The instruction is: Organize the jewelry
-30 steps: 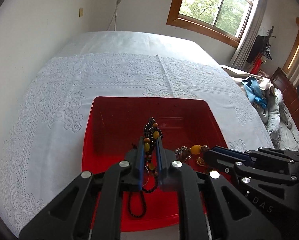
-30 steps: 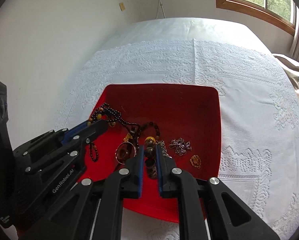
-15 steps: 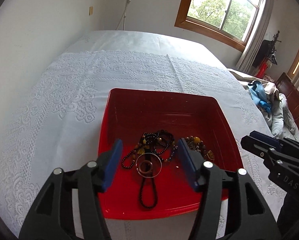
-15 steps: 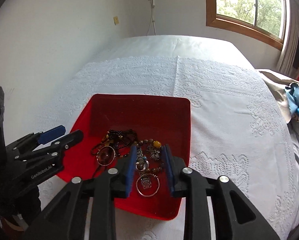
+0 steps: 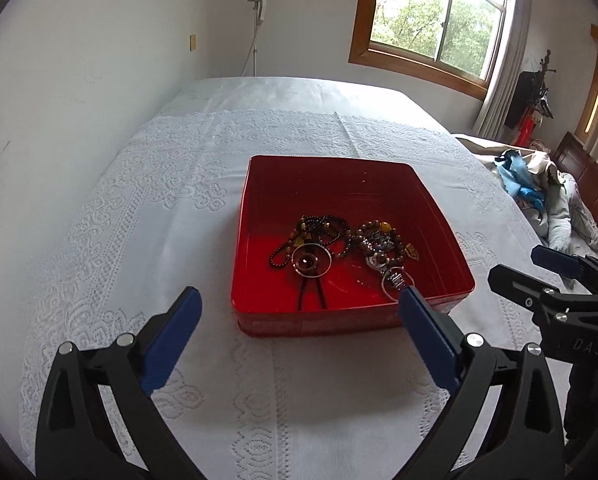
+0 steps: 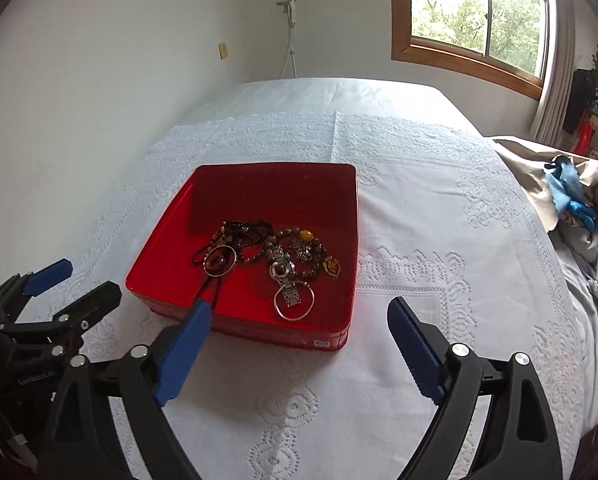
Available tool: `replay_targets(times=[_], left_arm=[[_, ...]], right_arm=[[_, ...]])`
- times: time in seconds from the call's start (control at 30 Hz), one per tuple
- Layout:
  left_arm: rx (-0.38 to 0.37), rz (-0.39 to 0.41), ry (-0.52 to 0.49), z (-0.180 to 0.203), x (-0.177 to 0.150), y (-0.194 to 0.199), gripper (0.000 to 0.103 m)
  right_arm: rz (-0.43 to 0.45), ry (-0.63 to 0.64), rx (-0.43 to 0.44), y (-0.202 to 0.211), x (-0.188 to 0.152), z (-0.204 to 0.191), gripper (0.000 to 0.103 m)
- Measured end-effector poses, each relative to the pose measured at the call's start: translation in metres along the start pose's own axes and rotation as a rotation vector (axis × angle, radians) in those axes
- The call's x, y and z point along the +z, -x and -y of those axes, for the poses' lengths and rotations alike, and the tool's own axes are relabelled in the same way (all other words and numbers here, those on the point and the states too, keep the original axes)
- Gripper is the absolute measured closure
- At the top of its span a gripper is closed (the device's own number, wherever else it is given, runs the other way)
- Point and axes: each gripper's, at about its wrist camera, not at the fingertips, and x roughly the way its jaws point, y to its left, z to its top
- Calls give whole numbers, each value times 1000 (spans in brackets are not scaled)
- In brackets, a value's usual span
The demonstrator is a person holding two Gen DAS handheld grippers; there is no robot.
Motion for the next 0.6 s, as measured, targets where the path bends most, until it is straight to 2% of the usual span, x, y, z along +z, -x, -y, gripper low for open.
replay_targets(times=[0.23,0.33,0.6], left_arm=[[22,1,1,-5,-18,9,4],[54,19,-26,0,-22,13,4],[98,42,-54,5,-28,13,4]], right_arm=[[4,-2,6,10,-18,-4,9],[13,-6,14,11,-24,-5,8],[-16,-24,16,4,-29,2,7]])
